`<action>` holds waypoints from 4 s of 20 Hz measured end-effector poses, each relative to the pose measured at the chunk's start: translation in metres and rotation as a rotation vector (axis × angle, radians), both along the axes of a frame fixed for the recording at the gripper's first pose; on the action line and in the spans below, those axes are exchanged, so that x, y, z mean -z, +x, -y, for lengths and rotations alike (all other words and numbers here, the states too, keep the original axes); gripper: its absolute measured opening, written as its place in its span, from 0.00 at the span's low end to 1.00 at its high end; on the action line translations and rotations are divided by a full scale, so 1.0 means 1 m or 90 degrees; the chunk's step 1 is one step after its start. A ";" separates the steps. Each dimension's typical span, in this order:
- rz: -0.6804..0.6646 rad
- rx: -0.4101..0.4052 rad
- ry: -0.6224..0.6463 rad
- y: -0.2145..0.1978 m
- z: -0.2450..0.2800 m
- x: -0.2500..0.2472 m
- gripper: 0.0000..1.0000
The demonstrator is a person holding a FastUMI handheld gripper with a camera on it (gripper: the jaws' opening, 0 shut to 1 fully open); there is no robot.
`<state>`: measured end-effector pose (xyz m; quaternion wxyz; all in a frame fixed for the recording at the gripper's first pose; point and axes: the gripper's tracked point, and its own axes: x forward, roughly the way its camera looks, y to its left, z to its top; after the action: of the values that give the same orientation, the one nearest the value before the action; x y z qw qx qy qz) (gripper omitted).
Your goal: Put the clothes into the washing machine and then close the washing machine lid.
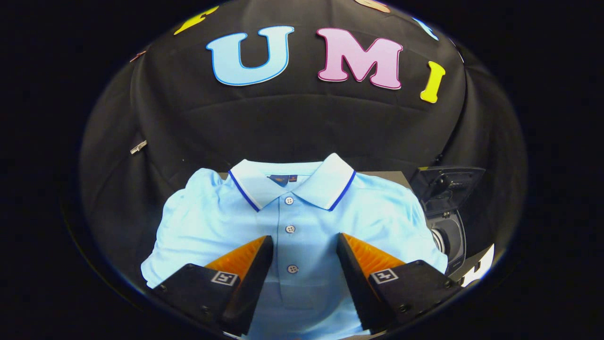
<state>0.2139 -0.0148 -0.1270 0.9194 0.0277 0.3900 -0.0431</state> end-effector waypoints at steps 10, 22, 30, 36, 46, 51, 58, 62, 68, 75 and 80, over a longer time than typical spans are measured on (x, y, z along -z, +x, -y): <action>-0.023 -0.024 -0.045 -0.003 0.000 -0.002 0.16; 0.032 -0.023 -0.022 0.001 -0.002 -0.014 0.06; 0.074 -0.040 -0.023 0.005 -0.008 -0.038 0.06; 0.090 -0.050 -0.014 0.003 -0.012 -0.050 0.06; 0.156 -0.065 -0.006 0.001 -0.006 -0.106 0.06; 0.210 -0.065 -0.005 -0.003 0.018 -0.152 0.06; 0.265 -0.035 -0.023 -0.010 0.092 -0.216 0.06; 0.273 -0.014 -0.046 -0.017 0.155 -0.230 0.05; 0.235 0.018 -0.052 -0.032 0.250 -0.201 0.06; 0.154 0.055 -0.065 -0.039 0.347 -0.111 0.06; 0.080 0.062 -0.067 -0.040 0.390 -0.013 0.06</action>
<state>0.1735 -0.4045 -0.1141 0.9390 0.0005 0.3272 -0.1062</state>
